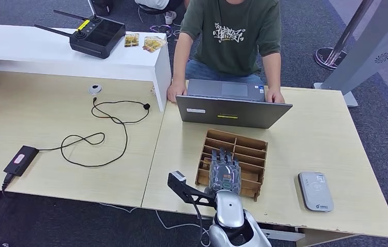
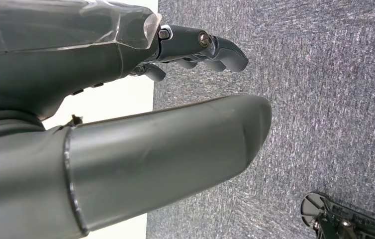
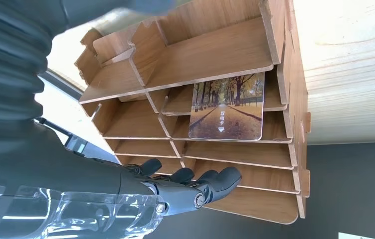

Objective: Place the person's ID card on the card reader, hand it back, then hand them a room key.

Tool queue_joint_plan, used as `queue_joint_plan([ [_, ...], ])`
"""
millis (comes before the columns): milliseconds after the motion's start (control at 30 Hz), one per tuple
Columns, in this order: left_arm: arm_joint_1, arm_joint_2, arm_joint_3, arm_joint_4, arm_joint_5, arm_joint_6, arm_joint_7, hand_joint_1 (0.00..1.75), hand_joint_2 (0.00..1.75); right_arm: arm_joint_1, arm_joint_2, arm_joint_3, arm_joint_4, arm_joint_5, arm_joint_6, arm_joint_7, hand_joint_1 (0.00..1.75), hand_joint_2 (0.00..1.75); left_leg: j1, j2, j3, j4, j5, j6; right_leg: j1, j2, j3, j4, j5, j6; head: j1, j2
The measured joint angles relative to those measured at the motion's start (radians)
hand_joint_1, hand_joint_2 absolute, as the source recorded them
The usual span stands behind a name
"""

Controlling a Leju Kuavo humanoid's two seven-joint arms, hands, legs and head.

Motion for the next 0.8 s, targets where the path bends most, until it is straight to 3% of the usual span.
queue_joint_plan([
  [233, 0.0, 0.0, 0.0, 0.0, 0.001, 0.001, 0.0, 0.0, 0.0, 0.0, 0.0, 0.0, -0.001, 0.001, -0.002, -0.001, 1.3, 1.75, 0.0, 0.0, 0.0, 0.0, 0.0, 0.0, 0.0, 0.0, 0.0, 0.0, 0.0, 0.0, 0.0, 0.0],
  [267, 0.0, 0.0, 0.0, 0.0, 0.002, 0.001, 0.0, 0.0, 0.0, 0.0, 0.0, 0.0, -0.001, 0.002, -0.003, -0.002, 1.32, 1.75, 0.0, 0.0, 0.0, 0.0, 0.0, 0.0, 0.0, 0.0, 0.0, 0.0, 0.0, 0.0, 0.0, 0.0],
  [633, 0.0, 0.0, 0.0, 0.0, 0.004, 0.001, 0.002, 0.0, 0.0, -0.003, 0.0, 0.0, -0.004, 0.006, -0.003, -0.003, 1.26, 1.75, 0.0, 0.0, 0.0, 0.0, 0.0, 0.0, 0.0, 0.0, 0.0, 0.0, 0.0, 0.0, 0.0, 0.0],
  [800, 0.0, 0.0, 0.0, 0.0, 0.005, 0.001, 0.002, 0.0, 0.0, -0.003, 0.0, 0.0, -0.005, 0.006, -0.003, -0.003, 0.99, 1.75, 0.0, 0.0, 0.0, 0.0, 0.0, 0.0, 0.0, 0.0, 0.0, 0.0, 0.0, 0.0, 0.0, 0.0],
])
